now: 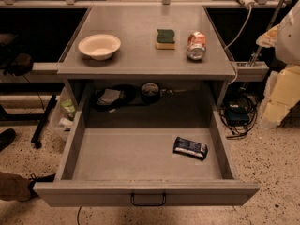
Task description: Pick rxbar blueberry from top drawer and place on counter
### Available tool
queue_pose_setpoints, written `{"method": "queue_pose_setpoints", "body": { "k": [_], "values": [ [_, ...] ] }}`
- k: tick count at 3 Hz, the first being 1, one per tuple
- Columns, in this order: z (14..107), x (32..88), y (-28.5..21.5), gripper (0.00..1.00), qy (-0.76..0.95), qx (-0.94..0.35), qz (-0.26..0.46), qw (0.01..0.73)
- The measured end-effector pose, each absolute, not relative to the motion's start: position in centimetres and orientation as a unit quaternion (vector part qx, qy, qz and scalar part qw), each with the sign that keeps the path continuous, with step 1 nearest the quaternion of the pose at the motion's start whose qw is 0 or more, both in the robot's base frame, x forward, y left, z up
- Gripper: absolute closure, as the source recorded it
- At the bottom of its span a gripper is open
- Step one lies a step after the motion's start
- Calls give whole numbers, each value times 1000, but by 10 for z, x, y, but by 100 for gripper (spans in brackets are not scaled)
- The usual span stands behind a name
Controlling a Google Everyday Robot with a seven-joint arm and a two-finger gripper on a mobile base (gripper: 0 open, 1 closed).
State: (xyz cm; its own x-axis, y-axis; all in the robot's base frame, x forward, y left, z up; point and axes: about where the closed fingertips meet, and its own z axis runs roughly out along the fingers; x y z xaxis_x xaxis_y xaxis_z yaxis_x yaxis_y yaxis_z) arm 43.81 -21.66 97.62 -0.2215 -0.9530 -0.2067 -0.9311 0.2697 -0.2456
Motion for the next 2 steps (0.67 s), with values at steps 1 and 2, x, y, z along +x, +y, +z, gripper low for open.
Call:
{"method": "queue_pose_setpoints", "body": {
  "k": [1,2],
  "values": [
    [976,438,-217,0,781,-603,-34,159],
    [953,444,-216,0,781,-600,-13,172]
  ]
}}
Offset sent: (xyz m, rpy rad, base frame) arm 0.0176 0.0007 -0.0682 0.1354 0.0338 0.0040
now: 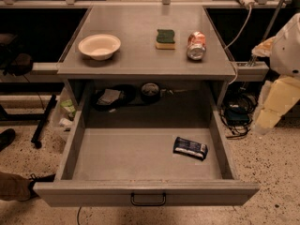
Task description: Pick rxbar blueberry from top drawer and place on counter
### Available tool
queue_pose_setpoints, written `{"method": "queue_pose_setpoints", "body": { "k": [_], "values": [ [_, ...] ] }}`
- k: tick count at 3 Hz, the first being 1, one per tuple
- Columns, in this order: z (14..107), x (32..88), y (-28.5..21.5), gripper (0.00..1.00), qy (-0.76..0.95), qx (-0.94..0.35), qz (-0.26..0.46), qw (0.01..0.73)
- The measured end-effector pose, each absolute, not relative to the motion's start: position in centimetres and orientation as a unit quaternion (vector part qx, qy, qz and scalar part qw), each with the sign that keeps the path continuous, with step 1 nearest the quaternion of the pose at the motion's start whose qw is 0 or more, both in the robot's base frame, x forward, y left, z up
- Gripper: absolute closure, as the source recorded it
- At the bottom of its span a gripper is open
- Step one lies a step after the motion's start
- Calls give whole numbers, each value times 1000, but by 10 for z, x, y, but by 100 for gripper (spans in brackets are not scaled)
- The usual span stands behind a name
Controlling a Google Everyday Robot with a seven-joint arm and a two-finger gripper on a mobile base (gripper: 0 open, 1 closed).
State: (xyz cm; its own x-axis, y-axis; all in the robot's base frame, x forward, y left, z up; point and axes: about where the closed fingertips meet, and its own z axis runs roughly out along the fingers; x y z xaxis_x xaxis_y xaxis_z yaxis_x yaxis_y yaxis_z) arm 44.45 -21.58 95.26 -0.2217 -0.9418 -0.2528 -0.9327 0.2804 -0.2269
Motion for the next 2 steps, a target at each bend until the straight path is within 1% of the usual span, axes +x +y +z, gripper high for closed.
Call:
{"method": "queue_pose_setpoints", "body": {
  "k": [2],
  "values": [
    [851,463,-191,0,778,-588,48,214]
  ]
}}
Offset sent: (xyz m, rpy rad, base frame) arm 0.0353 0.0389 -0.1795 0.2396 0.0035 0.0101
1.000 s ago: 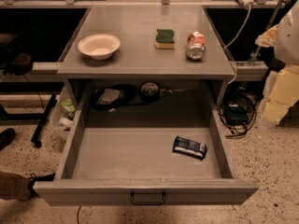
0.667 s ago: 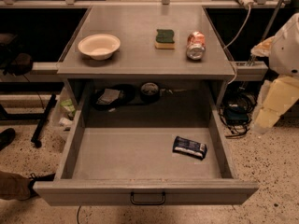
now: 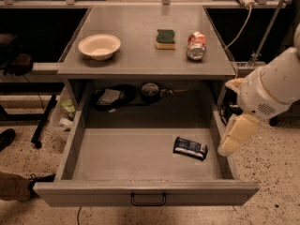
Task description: Pick rxbar blueberry from top drawer and place on counter
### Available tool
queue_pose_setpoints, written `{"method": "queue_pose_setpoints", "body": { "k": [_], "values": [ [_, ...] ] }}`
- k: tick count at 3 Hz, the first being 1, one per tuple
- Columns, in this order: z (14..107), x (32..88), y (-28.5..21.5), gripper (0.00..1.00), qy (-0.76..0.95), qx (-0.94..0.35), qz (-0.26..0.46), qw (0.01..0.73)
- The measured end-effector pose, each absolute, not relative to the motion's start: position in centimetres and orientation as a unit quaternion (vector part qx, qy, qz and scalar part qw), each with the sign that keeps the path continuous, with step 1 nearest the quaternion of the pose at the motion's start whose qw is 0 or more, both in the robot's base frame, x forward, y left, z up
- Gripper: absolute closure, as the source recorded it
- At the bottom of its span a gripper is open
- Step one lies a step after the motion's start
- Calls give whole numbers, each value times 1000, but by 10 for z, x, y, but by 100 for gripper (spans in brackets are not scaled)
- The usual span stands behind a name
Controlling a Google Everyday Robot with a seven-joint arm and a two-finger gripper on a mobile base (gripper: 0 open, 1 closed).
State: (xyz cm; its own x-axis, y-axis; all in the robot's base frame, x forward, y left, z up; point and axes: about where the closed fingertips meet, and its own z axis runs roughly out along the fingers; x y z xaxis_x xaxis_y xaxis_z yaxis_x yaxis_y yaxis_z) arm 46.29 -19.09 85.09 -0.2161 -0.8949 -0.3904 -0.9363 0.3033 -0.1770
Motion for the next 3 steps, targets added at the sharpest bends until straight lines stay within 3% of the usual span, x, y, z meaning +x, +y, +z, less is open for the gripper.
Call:
{"method": "queue_pose_setpoints", "body": {
  "k": [1,3],
  "values": [
    [801,475,-179,0,777,-581,58,235],
    [800,484,-176,0,777,-577,44,247]
  ]
}}
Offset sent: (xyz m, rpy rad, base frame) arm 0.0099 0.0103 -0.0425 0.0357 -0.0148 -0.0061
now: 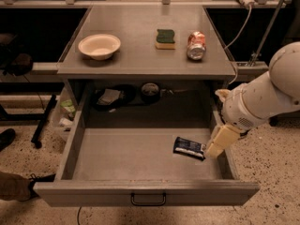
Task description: Pick rxbar blueberry from top drawer and place on counter
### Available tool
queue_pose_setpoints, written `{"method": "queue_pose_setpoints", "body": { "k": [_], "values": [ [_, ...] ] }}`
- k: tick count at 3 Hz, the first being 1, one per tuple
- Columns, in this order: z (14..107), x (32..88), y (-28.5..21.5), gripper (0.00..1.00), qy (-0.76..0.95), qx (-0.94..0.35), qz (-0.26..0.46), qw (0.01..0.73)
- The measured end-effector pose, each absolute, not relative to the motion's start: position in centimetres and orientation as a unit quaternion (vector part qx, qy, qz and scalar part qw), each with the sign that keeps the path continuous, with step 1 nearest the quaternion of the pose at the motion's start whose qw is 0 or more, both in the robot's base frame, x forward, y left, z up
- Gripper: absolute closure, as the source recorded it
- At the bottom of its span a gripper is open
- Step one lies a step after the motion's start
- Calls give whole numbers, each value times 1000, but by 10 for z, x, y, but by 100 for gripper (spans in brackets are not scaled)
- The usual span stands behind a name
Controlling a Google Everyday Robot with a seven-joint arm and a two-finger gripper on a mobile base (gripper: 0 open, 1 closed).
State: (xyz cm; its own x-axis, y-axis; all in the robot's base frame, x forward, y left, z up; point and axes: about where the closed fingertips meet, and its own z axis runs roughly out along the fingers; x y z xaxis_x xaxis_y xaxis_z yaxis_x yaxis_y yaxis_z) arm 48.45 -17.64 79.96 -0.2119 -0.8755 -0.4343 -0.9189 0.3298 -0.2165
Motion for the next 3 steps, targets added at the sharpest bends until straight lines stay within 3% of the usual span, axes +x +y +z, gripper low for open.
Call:
{"method": "queue_pose_setpoints", "body": {
  "k": [3],
  "values": [
    [723,519,-170,0,784,-589,26,195]
  ]
}}
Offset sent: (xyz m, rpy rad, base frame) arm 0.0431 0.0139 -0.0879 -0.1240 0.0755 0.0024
